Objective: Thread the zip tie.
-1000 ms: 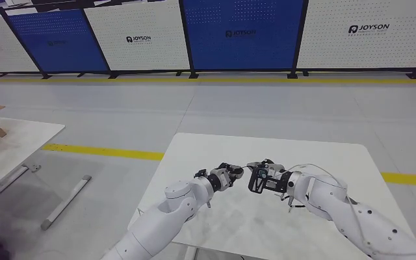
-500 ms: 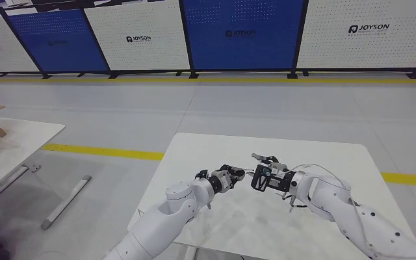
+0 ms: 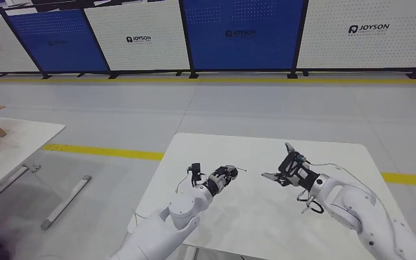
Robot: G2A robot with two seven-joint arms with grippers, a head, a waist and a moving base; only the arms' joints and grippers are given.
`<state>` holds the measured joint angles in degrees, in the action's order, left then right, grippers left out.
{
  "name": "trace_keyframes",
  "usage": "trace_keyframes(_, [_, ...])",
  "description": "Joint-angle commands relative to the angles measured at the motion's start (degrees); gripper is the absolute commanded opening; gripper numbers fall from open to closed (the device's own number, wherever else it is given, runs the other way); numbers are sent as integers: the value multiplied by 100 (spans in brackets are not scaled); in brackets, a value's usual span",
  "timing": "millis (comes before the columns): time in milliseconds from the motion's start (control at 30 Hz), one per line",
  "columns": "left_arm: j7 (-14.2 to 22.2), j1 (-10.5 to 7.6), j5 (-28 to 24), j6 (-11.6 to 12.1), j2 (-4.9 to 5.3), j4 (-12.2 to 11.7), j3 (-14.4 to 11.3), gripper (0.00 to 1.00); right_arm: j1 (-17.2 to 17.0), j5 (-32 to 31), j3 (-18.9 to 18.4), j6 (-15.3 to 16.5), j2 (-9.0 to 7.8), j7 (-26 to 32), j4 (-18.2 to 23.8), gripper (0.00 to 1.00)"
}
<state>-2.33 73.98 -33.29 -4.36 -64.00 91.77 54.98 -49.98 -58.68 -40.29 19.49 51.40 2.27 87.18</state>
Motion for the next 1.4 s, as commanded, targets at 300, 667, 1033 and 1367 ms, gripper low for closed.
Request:
trace_keyframes(300, [-59,49,184,79,-5,-2,9,0,2,96,-4,-1,3,25,-6,100])
trace_keyframes(667, [-180,238,745,390,-21,62,56,0,145,2250,303,-1,-17,136,-68,100])
trace_keyframes(1033, [-248,395,742,-71,-26,277,205,0,798,4560,809,-1,-2,1463,-578,100])
trace_keyframes(1367, [34,357,9,-661,-54,309,321,0,760,4141,830,-89,12,1586,-516,100])
